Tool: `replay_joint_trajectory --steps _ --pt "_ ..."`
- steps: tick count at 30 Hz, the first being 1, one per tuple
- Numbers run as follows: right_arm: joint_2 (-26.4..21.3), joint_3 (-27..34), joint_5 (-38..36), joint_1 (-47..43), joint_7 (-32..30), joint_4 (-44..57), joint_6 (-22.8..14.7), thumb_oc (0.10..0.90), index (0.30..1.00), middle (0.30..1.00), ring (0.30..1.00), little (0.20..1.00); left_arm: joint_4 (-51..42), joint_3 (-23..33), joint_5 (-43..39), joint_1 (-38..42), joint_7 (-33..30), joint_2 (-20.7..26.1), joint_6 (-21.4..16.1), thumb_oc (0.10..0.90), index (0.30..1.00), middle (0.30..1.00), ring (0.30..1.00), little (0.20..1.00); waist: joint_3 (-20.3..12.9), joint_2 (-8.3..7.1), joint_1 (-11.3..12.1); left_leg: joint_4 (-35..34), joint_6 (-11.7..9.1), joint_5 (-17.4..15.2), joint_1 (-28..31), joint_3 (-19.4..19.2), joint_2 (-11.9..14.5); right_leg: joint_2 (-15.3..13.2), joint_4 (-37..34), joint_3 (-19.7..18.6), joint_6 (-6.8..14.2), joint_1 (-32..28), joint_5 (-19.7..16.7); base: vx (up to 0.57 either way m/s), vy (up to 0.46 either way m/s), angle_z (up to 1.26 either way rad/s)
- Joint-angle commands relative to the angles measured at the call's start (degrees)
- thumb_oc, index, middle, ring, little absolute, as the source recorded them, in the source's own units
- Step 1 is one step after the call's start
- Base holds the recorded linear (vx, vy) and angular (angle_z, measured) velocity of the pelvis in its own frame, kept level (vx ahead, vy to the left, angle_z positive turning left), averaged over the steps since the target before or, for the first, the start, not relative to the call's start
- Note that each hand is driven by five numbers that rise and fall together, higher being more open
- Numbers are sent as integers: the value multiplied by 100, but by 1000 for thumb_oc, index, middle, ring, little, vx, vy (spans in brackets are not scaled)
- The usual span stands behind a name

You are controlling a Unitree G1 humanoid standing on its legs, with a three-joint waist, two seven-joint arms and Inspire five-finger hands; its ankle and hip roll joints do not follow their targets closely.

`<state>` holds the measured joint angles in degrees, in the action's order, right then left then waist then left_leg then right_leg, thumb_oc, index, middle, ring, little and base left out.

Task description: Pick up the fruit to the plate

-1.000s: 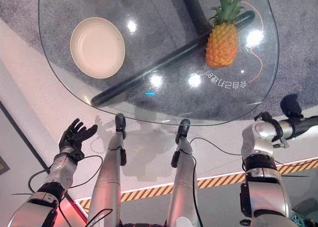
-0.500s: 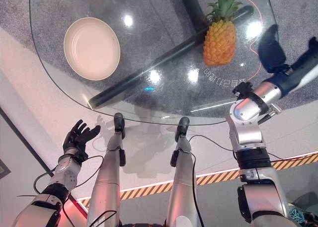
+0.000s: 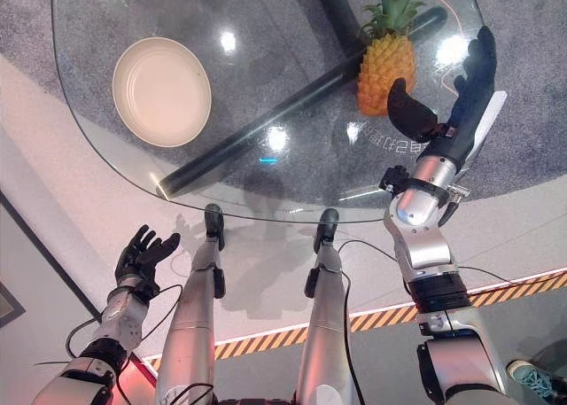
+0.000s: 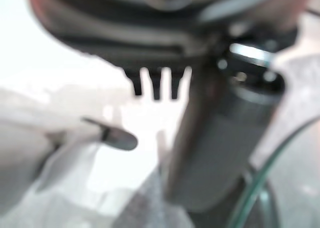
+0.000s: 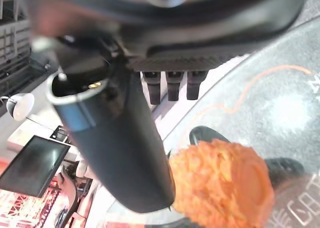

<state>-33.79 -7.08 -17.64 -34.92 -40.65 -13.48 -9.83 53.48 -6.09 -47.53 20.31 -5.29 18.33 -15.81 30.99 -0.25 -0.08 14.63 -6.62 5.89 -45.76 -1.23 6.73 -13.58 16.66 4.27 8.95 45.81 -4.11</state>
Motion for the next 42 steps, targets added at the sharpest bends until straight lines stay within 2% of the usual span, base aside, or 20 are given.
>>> replay_joint_trajectory --steps 1,9,11,15,20,33,42 --pt "-208 262 185 52 75 837 -288 800 900 900 900 900 106 130 78 -381 21 120 -317 800 900 900 900 900 -119 -76 9 378 138 -473 58 95 -231 119 -60 356 -148 -80 44 0 0 0" --pt "-81 170 46 178 518 1102 -63 800 900 900 900 900 60 127 86 -373 -48 80 -282 800 900 900 900 900 -119 -78 -22 346 133 -443 84 56 -225 124 -49 360 -154 -86 47 0 0 0" --pt "-67 152 43 179 544 1116 -21 800 900 900 900 900 58 124 86 -371 -49 77 -279 800 900 900 900 900 -119 -75 -21 336 134 -438 89 54 -228 127 -48 363 -155 -87 47 0 0 0" --pt "-78 69 -53 172 598 1060 288 800 900 900 900 900 84 120 68 -380 -17 85 -292 800 900 900 900 900 -119 -74 -16 312 134 -417 93 46 -227 127 -61 378 -158 -89 37 0 0 0" --pt "-100 7 -264 150 678 822 435 800 900 900 900 900 91 85 49 -391 -13 97 -308 800 900 900 900 900 -119 -72 4 287 136 -397 87 49 -237 130 -73 397 -167 -80 24 0 0 0" --pt "-156 -31 -616 -184 451 420 879 800 900 900 900 900 71 -25 56 -319 -95 87 -268 800 900 900 900 900 -119 -40 62 306 147 -399 48 53 -254 127 -49 425 -181 -41 27 0 0 0" --pt "-155 -19 -826 -385 351 227 1041 800 900 900 900 900 18 -65 80 -324 -106 89 -206 800 900 900 900 900 -119 2 114 322 153 -404 28 63 -256 116 -16 447 -188 -21 40 0 0 0"
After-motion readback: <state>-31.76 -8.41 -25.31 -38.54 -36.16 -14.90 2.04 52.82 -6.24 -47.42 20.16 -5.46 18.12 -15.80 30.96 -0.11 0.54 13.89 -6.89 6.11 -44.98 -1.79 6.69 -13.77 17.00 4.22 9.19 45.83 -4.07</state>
